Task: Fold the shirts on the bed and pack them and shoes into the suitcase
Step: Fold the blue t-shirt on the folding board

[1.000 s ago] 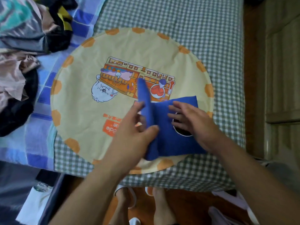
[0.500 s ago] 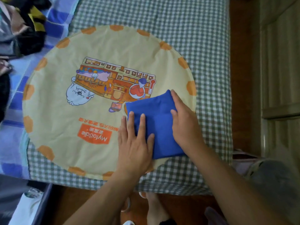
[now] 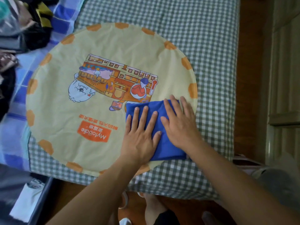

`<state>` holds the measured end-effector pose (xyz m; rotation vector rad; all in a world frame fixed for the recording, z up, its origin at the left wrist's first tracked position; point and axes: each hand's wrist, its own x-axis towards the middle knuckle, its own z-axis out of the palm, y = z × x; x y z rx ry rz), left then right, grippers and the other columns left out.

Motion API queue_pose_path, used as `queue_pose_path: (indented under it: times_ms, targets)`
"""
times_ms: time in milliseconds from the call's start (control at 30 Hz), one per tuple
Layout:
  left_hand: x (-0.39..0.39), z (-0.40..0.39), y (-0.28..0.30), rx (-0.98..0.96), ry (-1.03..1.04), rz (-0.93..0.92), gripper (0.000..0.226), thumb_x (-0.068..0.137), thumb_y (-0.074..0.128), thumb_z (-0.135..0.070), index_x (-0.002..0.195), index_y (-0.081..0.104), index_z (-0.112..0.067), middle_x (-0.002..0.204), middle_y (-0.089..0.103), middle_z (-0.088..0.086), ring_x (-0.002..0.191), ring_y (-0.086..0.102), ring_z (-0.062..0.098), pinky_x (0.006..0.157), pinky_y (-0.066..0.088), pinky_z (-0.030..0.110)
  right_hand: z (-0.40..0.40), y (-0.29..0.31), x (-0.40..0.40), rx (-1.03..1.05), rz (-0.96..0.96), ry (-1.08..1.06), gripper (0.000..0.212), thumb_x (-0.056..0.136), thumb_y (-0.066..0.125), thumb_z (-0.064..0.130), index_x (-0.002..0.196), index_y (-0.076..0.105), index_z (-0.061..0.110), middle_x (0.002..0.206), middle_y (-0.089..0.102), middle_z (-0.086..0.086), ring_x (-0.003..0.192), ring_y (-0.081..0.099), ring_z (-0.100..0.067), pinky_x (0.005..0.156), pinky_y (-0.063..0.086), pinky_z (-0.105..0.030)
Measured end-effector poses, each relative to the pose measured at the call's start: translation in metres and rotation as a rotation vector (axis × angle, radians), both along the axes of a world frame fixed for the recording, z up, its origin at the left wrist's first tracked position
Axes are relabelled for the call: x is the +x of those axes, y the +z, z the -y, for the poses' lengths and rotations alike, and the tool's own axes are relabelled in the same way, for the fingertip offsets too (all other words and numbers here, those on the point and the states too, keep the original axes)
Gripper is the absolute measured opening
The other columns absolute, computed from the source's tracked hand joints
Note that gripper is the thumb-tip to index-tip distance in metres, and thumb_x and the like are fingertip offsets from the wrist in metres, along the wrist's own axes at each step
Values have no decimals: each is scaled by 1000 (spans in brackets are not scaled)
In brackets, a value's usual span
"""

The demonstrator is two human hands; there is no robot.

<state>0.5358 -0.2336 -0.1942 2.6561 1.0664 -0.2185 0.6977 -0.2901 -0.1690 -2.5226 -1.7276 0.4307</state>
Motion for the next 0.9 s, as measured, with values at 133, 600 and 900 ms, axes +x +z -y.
queue_pose_path:
  times_ms: [133, 600, 900]
  targets:
    - [-22, 23, 24, -104, 316, 37, 68, 103, 32, -59, 162, 13, -30, 169, 8, 11, 154, 9, 32, 122, 20, 51, -20, 0, 35, -71, 9, 115, 68, 99, 35, 57, 149, 43, 11, 157, 38, -8, 148, 25, -34, 122, 20, -51]
    - [-131, -86, 64, -434, 1210, 407, 44, 97, 60, -22, 135, 47, -7, 126, 57, 16, 116, 56, 35, 91, 48, 40, -46, 9, -99, -63, -347, -55, 44, 100, 56, 23, 139, 42, 10, 125, 56, -11, 109, 57, -35, 83, 44, -41]
    - [-145, -42, 42, -844, 1430, 573, 46, 93, 65, -51, 112, 59, -9, 109, 68, 6, 102, 65, 29, 87, 52, 40, -64, 14, -154, -169, -393, -663, 52, 100, 55, 45, 125, 55, -1, 123, 59, -24, 107, 61, -43, 90, 49, -45]
